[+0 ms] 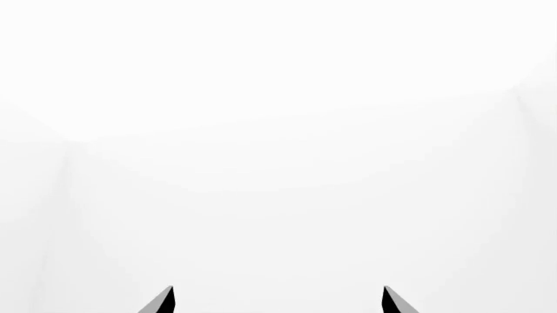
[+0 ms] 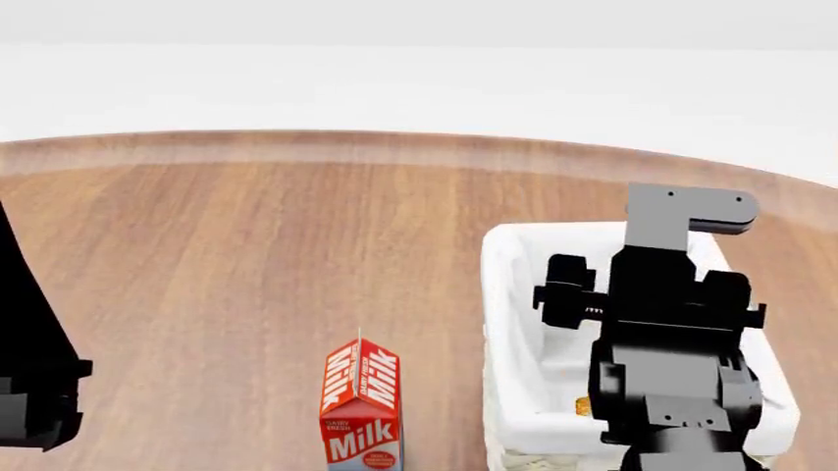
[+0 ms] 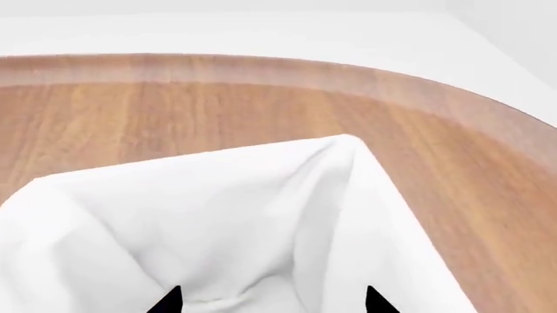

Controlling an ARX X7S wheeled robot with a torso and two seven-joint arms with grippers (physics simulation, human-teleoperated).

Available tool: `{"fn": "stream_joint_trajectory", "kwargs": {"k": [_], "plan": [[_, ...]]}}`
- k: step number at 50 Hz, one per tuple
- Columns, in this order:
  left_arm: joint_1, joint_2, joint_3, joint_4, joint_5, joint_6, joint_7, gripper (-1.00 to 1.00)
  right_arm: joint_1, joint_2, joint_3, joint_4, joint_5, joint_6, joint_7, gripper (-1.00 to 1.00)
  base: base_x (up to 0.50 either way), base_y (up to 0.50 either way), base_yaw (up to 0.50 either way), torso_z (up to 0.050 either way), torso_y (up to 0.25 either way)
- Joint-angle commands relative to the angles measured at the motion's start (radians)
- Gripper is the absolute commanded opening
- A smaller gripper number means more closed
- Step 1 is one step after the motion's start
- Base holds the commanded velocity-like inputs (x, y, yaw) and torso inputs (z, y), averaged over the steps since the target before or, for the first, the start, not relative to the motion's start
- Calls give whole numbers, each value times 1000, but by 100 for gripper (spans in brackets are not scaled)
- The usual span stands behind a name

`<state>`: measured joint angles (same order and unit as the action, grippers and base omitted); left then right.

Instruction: Pick up the alphabet soup and the tomato sauce, and put them in the basket.

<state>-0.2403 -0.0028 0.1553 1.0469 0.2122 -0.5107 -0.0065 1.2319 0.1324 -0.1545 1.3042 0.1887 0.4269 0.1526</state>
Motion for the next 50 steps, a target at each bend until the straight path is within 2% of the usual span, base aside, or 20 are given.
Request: {"fn": "stream_joint_trajectory", "kwargs": {"k": [1,5,18,33,38,50], "plan": [[-3,0,0,0,0,-2,0,100,8,-2,-12,-80,-34,53,-77,100,0,0,0,0,0],[-9,0,6,0,3,-7,0,100,-56,20,-15,-372,-11,230,-87,100,0,0,0,0,0],[-17,1,9,0,8,-12,4,100,-88,59,-47,-722,30,437,-142,100,0,0,0,0,0],[-13,1,10,0,4,-7,-2,100,-219,118,-132,-1249,111,707,-209,100,0,0,0,0,0],[-9,1,4,0,2,-2,0,100,-270,126,-115,-1376,154,764,-217,100,0,0,0,0,0],[-10,1,9,0,9,-3,4,100,-401,130,-33,-1798,316,1021,-229,100,0,0,0,0,0]]}}
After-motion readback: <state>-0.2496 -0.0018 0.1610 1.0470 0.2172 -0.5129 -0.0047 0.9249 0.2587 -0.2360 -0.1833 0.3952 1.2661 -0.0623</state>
